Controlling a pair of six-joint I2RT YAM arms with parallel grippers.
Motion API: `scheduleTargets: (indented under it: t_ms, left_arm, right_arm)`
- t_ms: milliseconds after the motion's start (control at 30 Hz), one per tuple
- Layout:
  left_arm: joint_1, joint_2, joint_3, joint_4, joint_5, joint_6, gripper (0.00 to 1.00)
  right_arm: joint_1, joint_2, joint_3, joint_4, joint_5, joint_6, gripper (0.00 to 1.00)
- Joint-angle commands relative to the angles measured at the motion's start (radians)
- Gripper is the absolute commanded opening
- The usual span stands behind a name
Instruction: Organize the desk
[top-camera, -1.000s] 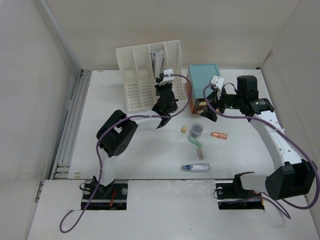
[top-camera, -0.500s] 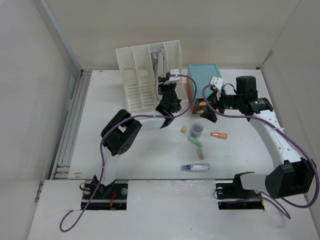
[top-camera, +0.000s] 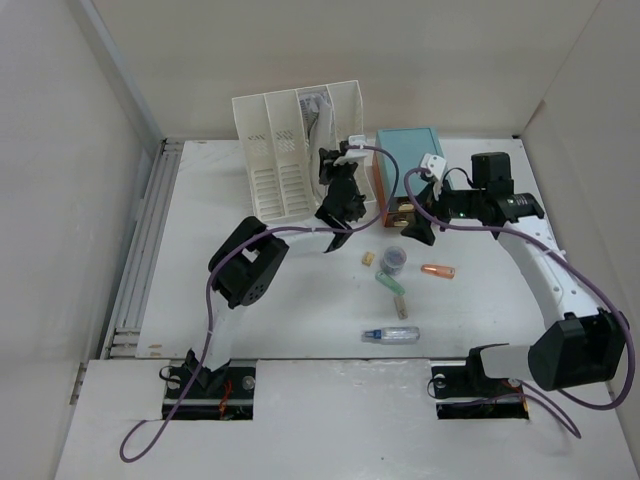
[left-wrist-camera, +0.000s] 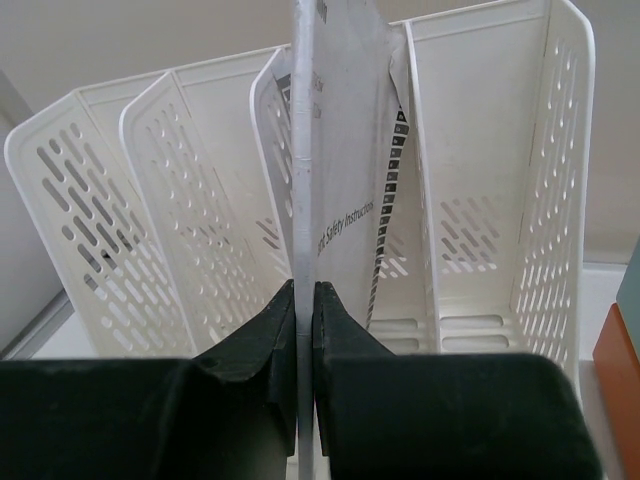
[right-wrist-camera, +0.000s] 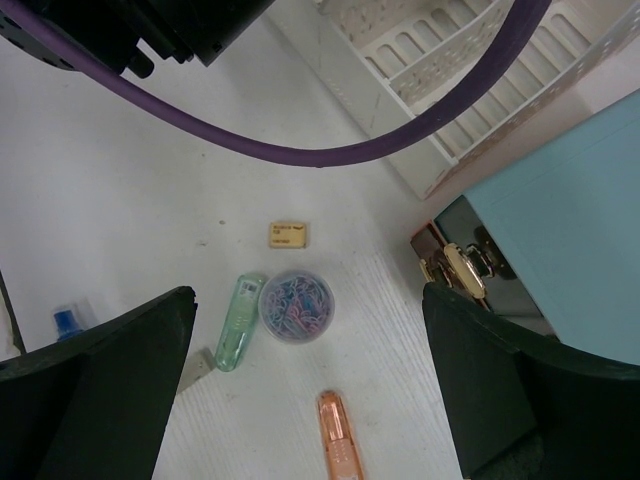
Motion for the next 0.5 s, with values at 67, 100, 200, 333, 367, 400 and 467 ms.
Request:
scheduleTargets:
  t_ms: [67,100,200,333,367,400,467]
  left_arm:
    - [0.006,-0.034,0.058,0.239,0.054,0.091,0.00]
    - [0.006,-0.044,0.058,0.248,0.069,0.100,0.00]
    - [0.006,-0.045,0.049,0.294,0.098,0.135,0.00]
    - [0.016,-0.034,0.063,0.323,0.121,0.157,0.00]
    - [0.025,-0.034,0.063,0.324,0.121,0.157,0.00]
    - [0.025,-0.025,0.063,0.324,0.121,0.157,0.00]
    - [0.025,-0.025,0.063,0.354,0.131,0.168,0.00]
  right_arm:
    - [-0.011,0.012,0.041,-0.001,-0.039,-0.016,1.00]
    - [-0.011,0.022,0.050,-0.010,-0.039,-0.025,1.00]
    - [-0.011,0.022,0.050,-0.011,-0.039,-0.026,1.00]
    - [-0.011,0.031,0.050,-0.011,-0.039,-0.026,1.00]
    - [-0.011,0.031,0.050,-0.011,-0.039,-0.026,1.00]
    - [-0.011,0.031,0.050,-0.020,-0.039,-0.026,1.00]
    - [-0.011,0.040,0.050,-0.020,-0.039,-0.026,1.00]
